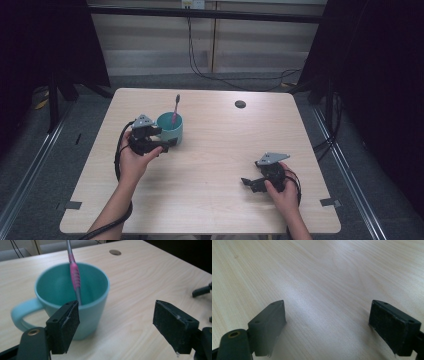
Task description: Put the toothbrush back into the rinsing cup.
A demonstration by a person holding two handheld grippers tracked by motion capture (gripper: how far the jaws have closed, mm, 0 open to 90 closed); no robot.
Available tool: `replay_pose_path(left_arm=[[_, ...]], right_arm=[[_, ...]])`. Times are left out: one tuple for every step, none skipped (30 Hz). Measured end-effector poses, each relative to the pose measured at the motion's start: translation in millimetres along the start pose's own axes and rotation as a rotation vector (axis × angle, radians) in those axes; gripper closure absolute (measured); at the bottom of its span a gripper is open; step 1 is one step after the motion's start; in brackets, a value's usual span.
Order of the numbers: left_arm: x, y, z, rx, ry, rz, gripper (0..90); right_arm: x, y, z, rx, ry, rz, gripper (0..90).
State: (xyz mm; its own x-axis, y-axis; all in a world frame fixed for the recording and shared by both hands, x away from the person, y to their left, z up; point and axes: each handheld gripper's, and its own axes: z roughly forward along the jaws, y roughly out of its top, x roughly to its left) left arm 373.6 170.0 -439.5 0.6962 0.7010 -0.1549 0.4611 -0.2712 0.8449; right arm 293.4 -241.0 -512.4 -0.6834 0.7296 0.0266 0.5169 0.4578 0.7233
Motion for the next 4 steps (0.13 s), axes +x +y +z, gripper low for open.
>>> replay_pose_path(left_arm=[[-1.0,-5.6,0.3,0.008,-0.007,-0.002,20.5],[-1.4,-8.8,-0.1,0.013,-0.004,-0.001,20.3],[-1.9,-12.9,-0.1,0.012,-0.006,-0.003,20.3],[-2.3,-17.1,-0.1,0.024,-0.005,0.003,20.1]], right_arm=[[0.0,0.0,0.0,0.0,0.0,-0.001,13.3],[-0.1,0.0,0.1,-0.001,0.0,-0.003,13.3],[0.0,0.0,0.0,0.0,0.001,-0.002,13.3],[0.0,0.0,0.1,-0.001,0.001,-0.002,13.3]])
